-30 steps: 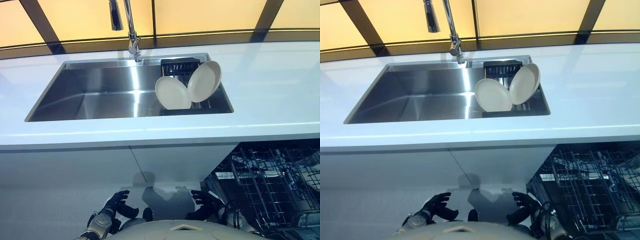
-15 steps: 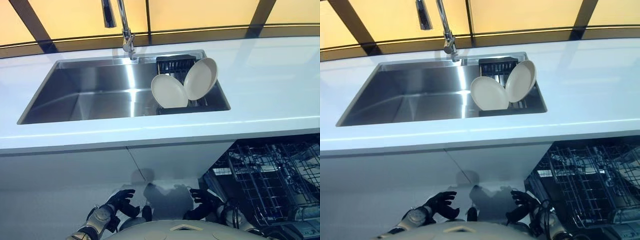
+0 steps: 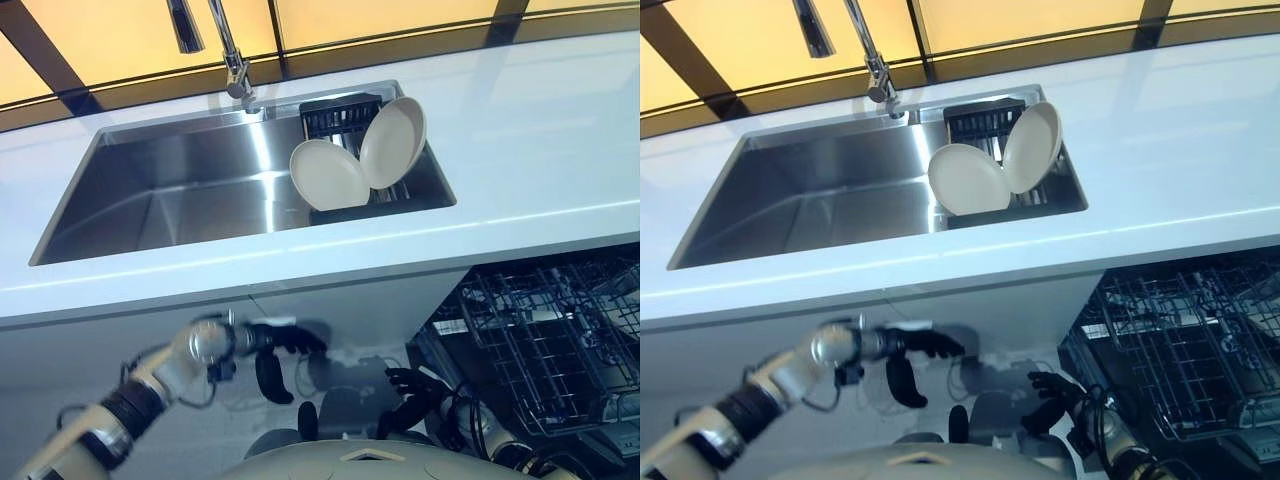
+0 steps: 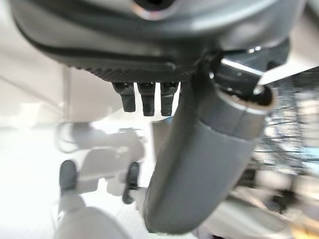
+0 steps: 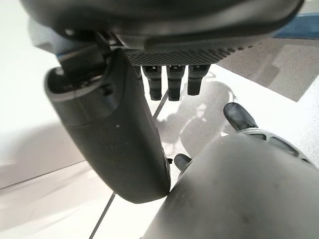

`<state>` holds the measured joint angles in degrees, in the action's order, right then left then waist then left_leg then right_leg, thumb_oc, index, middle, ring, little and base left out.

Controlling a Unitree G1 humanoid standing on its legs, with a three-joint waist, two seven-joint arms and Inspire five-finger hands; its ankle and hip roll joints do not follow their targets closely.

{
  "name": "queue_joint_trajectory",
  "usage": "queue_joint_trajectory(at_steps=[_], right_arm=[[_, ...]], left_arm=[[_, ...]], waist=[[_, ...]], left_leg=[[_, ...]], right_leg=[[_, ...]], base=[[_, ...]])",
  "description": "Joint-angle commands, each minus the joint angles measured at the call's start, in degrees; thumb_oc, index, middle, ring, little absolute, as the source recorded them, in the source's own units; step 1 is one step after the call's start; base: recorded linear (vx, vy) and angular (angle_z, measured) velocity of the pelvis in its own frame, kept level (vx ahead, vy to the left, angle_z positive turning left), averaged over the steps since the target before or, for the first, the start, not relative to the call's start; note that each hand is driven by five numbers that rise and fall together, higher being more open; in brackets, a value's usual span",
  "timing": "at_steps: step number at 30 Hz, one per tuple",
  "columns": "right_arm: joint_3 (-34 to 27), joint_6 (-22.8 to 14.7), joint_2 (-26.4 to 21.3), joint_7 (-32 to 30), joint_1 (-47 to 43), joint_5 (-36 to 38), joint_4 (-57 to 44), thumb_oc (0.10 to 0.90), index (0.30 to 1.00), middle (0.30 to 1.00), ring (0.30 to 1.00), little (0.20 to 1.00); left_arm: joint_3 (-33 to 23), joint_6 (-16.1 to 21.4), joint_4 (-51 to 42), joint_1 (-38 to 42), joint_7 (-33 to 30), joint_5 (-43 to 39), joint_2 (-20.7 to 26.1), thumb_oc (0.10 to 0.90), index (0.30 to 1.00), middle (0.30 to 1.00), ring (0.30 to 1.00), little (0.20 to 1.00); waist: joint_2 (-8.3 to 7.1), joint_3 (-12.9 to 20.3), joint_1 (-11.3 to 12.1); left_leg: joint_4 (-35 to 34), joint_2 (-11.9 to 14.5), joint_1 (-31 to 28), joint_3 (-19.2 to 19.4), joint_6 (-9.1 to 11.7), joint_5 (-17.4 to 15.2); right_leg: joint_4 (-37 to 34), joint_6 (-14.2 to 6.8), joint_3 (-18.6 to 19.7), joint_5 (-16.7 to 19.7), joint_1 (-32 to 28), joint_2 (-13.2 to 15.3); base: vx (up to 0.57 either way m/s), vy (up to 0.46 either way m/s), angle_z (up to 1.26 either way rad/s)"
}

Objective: Pick up plates and place into dishwasher.

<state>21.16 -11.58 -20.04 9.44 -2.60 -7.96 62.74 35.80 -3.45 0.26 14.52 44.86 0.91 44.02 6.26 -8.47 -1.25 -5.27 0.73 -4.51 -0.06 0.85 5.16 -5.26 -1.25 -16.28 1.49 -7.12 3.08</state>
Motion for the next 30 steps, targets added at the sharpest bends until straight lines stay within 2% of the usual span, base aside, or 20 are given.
queue_joint_trajectory(at_steps=[1,2,5,6,9,10,15,18,19,20,21,24,27,29,30], right_arm=[[2.13,-1.12,-0.19,-1.22,-0.53,0.90,-0.59,0.800,0.900,0.900,0.900,0.900],[1.84,-1.34,-0.11,-1.43,-0.22,0.98,-0.32,0.800,0.900,0.900,0.900,0.900],[1.28,-1.61,0.40,-2.00,0.59,1.28,0.04,0.800,0.900,0.900,0.900,0.900],[1.28,-1.41,0.74,-2.32,0.85,1.54,0.00,0.800,0.900,0.900,0.900,0.900],[1.35,-0.68,1.58,-2.95,1.51,1.73,-0.43,0.800,0.900,0.900,0.900,0.900],[1.69,-0.58,2.13,-3.44,1.55,1.98,-0.05,0.800,0.900,0.900,0.900,0.900],[2.62,-0.45,3.51,-4.50,0.82,2.34,1.99,0.800,0.900,0.900,0.900,0.900],[2.93,-0.40,3.74,-4.65,0.69,2.57,2.56,0.800,0.900,0.900,0.900,0.900],[3.01,-0.36,3.72,-4.53,0.81,2.56,2.56,0.800,0.900,0.900,0.900,0.900],[3.08,-0.48,3.64,-4.51,1.12,2.54,2.45,0.800,0.900,0.900,0.900,0.900],[3.10,-0.47,3.63,-4.51,1.20,2.56,2.39,0.800,0.900,0.900,0.900,0.900],[3.02,-0.89,3.67,-4.83,2.36,2.43,1.86,0.800,0.900,0.900,0.900,0.900],[2.62,-1.05,3.87,-5.00,3.65,2.26,1.05,0.800,0.900,0.900,0.900,0.900],[2.58,-1.13,4.27,-5.38,3.87,2.50,1.40,0.800,0.900,0.900,0.900,0.900],[2.59,-1.15,4.29,-5.38,3.82,2.57,1.50,0.800,0.900,0.900,0.900,0.900]], left_arm=[[-5.31,-6.30,-9.40,8.97,7.53,-19.98,1.10,0.800,0.900,0.900,0.900,0.900],[-6.70,-8.90,-12.82,9.21,8.90,-24.35,0.66,0.800,0.900,0.900,0.900,0.900],[-8.52,-13.49,-19.15,9.52,11.63,-34.90,-1.35,0.800,0.900,0.900,0.900,0.900],[-9.19,-16.44,-21.28,9.18,12.62,-41.27,-2.82,0.800,0.900,0.900,0.900,0.900],[-9.46,-21.23,-23.06,6.58,15.25,-51.39,-8.39,0.800,0.900,0.900,0.900,0.900],[-8.55,-22.25,-23.19,4.94,15.45,-52.31,-11.90,0.800,0.900,0.900,0.900,0.900],[-6.62,-23.70,-23.24,1.80,12.99,-58.50,-20.64,0.800,0.900,0.900,0.900,0.900],[-7.11,-19.67,-23.78,0.86,10.55,-59.39,-22.90,0.800,0.900,0.900,0.900,0.900],[-8.35,-16.25,-24.46,0.79,7.87,-59.37,-22.93,0.800,0.900,0.900,0.900,0.900],[-10.31,-12.48,-24.87,1.13,4.59,-59.72,-22.00,0.800,0.900,0.900,0.900,0.900],[-10.69,-11.93,-24.95,1.20,3.94,-59.86,-21.77,0.800,0.900,0.900,0.900,0.900],[-16.27,-4.40,-24.93,2.29,-2.92,-63.27,-18.36,0.800,0.900,0.900,0.900,0.900],[-24.32,5.69,-22.39,3.72,-12.81,-65.17,-13.99,0.800,0.900,0.900,0.900,0.900],[-27.16,8.47,-21.56,4.83,-16.82,-63.29,-12.98,0.800,0.900,0.900,0.900,0.900],[-27.44,8.35,-21.55,5.06,-17.38,-63.50,-12.73,0.800,0.900,0.900,0.900,0.900]], waist=[[-1.04,0.76,0.48],[-1.04,0.93,0.64],[-1.22,1.35,0.79],[-1.36,1.48,0.77],[-1.81,1.61,0.62],[-2.00,1.62,0.53],[-2.71,1.54,0.19],[-3.08,1.50,0.09],[-3.20,1.55,0.12],[-3.24,1.56,0.23],[-3.25,1.55,0.25],[-3.29,1.69,0.58],[-3.42,2.11,1.21],[-3.50,2.41,1.53],[-3.50,2.43,1.56]], left_leg=[[0.27,-4.58,-1.18,1.78,-2.62,-6.61],[0.27,-4.61,-1.22,1.64,-2.64,-6.73],[0.27,-4.64,-1.47,1.32,-2.58,-7.01],[0.27,-4.61,-1.59,1.11,-2.52,-7.06],[0.27,-4.40,-2.02,0.77,-2.51,-7.36],[0.27,-4.29,-2.29,0.68,-2.54,-7.50],[0.27,-4.02,-2.98,0.81,-2.63,-7.88],[0.27,-3.90,-3.14,1.09,-2.59,-8.02],[0.27,-3.85,-3.18,1.25,-2.54,-8.06],[0.27,-3.83,-3.18,1.33,-2.48,-8.05],[0.27,-3.84,-3.19,1.34,-2.47,-8.05],[0.27,-3.88,-3.16,1.26,-2.40,-7.99],[0.27,-3.89,-3.12,1.12,-2.30,-7.88],[0.27,-3.90,-3.14,0.93,-2.23,-7.79],[0.27,-3.91,-3.13,0.90,-2.22,-7.77]], right_leg=[[4.14,-2.61,2.26,-4.06,2.08,-0.94],[3.97,-2.58,2.24,-4.05,1.89,-0.95],[3.51,-2.49,2.34,-3.94,1.35,-1.10],[3.35,-2.40,2.55,-3.89,1.14,-1.24],[3.02,-2.17,2.84,-3.85,0.68,-1.44],[2.95,-2.06,3.02,-3.86,0.45,-1.56],[2.88,-1.78,3.64,-3.91,0.01,-1.82],[2.93,-1.69,3.92,-3.89,0.05,-1.84],[2.90,-1.66,4.01,-3.88,0.04,-1.83],[2.83,-1.61,3.97,-3.88,-0.02,-1.81],[2.82,-1.62,3.93,-3.89,-0.05,-1.80],[2.74,-1.76,3.58,-3.99,-0.17,-1.68],[2.78,-1.77,2.89,-4.27,-0.38,-1.61],[2.82,-1.71,2.56,-4.44,-0.50,-1.65],[2.83,-1.70,2.53,-4.47,-0.51,-1.65]], base=[[0.03,-0.029,0.05],[0.04,-0.030,0.03],[0.04,-0.037,0.02],[0.03,-0.042,0.03],[0.03,-0.055,0.02],[0.03,-0.058,0.04],[0.01,-0.040,0.01],[0.00,-0.010,0.00],[0.00,0.000,0.00],[0.00,0.000,0.00],[0.00,0.000,0.00],[0.00,0.000,0.00],[0.00,0.000,0.00],[0.00,0.000,0.00],[0.00,0.000,0.00]])
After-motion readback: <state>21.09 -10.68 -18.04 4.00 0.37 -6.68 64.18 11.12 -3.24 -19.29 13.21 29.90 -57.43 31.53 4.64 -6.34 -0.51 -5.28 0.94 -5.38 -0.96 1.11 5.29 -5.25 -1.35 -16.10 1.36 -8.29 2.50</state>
